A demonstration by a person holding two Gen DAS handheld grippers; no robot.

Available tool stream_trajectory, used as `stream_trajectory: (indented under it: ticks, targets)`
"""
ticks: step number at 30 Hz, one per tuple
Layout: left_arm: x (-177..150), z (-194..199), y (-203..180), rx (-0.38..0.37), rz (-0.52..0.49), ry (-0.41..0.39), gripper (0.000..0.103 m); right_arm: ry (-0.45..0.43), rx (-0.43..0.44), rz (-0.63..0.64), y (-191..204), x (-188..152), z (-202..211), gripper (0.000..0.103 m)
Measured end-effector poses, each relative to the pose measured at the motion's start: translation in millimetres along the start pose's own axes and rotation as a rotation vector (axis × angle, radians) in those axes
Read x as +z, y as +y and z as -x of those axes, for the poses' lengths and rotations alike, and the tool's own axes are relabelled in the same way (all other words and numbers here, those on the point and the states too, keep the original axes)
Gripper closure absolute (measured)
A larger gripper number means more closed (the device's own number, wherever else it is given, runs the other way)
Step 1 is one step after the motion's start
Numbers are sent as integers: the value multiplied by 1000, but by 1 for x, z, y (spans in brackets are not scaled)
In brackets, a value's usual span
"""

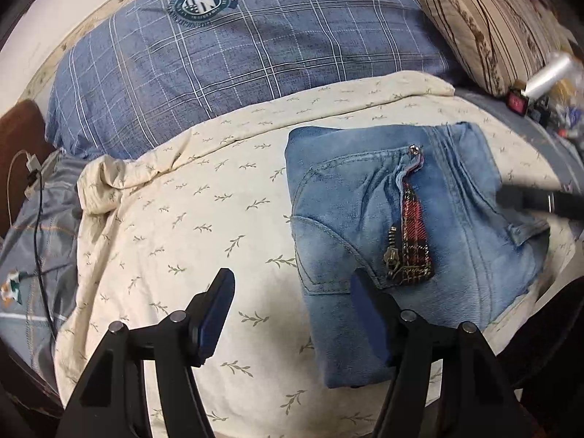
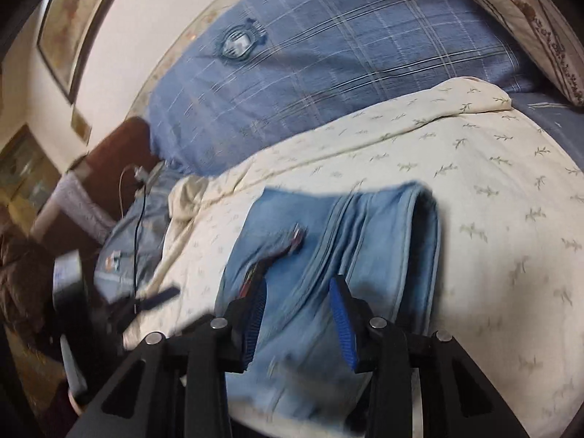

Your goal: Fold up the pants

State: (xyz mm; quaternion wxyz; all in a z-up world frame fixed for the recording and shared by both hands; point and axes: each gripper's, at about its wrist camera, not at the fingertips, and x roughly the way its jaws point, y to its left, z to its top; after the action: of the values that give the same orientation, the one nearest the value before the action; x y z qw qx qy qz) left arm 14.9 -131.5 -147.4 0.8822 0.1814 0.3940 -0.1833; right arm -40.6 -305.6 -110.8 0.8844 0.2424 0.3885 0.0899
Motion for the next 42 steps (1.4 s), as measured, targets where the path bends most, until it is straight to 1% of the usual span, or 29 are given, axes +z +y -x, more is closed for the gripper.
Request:
stream_trajectory:
  ticks: [1, 2, 4, 6, 8, 11, 13, 17, 19, 21, 23, 24, 26, 28, 31, 33, 35, 39, 42]
  targets:
    - [-1, -2, -1, -1, -3, 7, 36, 19, -7, 7, 2, -7, 0, 63]
    - [-3, -4, -2, 3, -10, 17, 36, 40, -32, 13, 3, -13, -2, 64]
    - [-8, -12, -3, -3, -16, 44, 36, 91, -116, 15, -1, -23, -13, 63]
    - [-12, -18, -3, -15, -12, 52, 34, 138, -138, -5, -10, -32, -24, 62]
    - [-16, -22, -4, -2, -11, 46, 28, 132, -144, 9, -11, -37, -26, 62]
    - [-21, -28, -4, -5, -13, 39, 27, 127, -165, 55, -10, -41, -30, 62]
    - [-22, -30, -1, -18, 10, 47, 26, 121, -173, 75, -7, -41, -32, 61]
    - [-14, -23, 4, -39, 32, 65, 27, 114, -145, 56, -9, -36, -29, 60]
    - [-4, -11, 11, -72, 44, 38, 27, 108, -102, 14, -12, -31, -21, 59]
    - [9, -2, 18, -83, 58, -1, 27, 72, -61, -8, -14, -25, -11, 58]
    - [28, 2, 23, -77, 67, -22, 27, 9, -48, -4, -12, -15, -1, 57]
    - [38, 0, 25, -69, 69, -24, 27, -14, -36, -3, -12, -10, 3, 56]
    - [58, -12, 27, -35, 67, -14, 27, -32, -22, -20, -14, 3, 3, 54]
    - [75, -28, 26, -39, 68, 2, 27, -50, -23, -35, -16, 13, -2, 54]
    - [95, -59, 19, -44, 64, 49, 27, -78, -18, -58, -22, 28, -13, 54]
    - [103, -74, 12, -35, 49, 63, 27, -77, -19, -67, -26, 34, -20, 54]
    - [107, -87, 2, -4, 21, 81, 27, -69, -23, -80, -31, 40, -29, 54]
    - [104, -108, -2, 20, 15, 111, 26, -7, -26, -156, -51, 43, -46, 54]
    - [101, -117, -6, 36, -6, 117, 24, 44, -73, -142, -55, 41, -63, 54]
